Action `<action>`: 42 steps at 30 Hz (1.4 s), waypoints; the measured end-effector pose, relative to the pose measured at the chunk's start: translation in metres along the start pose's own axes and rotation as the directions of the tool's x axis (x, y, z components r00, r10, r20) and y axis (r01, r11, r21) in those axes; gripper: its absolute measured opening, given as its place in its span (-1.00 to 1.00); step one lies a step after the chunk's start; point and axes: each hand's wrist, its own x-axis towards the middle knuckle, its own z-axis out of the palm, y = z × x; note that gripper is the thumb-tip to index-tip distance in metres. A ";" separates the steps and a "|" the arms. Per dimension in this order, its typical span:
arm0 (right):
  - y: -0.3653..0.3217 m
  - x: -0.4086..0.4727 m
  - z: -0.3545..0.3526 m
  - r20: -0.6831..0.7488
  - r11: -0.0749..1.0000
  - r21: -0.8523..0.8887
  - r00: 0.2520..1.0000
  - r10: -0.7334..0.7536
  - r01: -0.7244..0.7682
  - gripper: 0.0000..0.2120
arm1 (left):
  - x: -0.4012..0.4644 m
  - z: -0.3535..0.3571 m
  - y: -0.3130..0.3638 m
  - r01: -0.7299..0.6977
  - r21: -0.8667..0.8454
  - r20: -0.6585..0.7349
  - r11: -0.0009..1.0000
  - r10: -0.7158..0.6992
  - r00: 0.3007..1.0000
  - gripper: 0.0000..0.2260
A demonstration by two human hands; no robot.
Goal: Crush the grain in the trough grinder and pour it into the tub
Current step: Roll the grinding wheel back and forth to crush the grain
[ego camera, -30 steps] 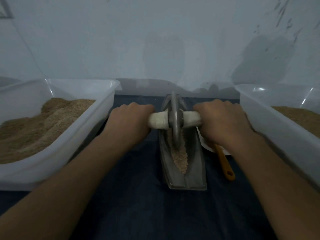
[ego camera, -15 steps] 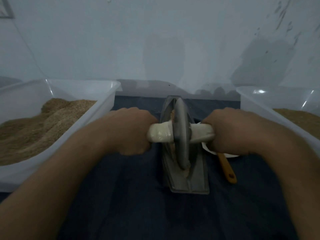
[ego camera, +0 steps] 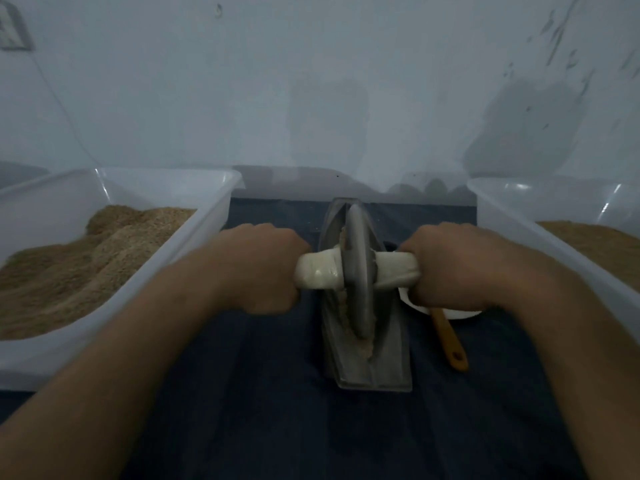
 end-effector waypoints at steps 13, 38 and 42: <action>0.003 0.039 0.046 -0.499 0.984 -0.083 0.862 0.094 -0.155 -0.88 | 0.037 0.038 0.007 0.157 0.160 -0.573 0.975 -0.038 0.819 -0.84; 0.000 -0.005 0.007 -0.129 0.999 -0.017 0.991 -0.030 0.028 -0.92 | 0.004 0.009 -0.004 0.028 0.049 -0.099 0.998 -0.023 0.995 -0.85; -0.007 -0.010 0.004 -0.175 0.999 -0.046 0.984 -0.036 0.029 -0.88 | -0.003 0.004 -0.003 0.037 0.030 -0.032 0.999 -0.036 0.999 -0.82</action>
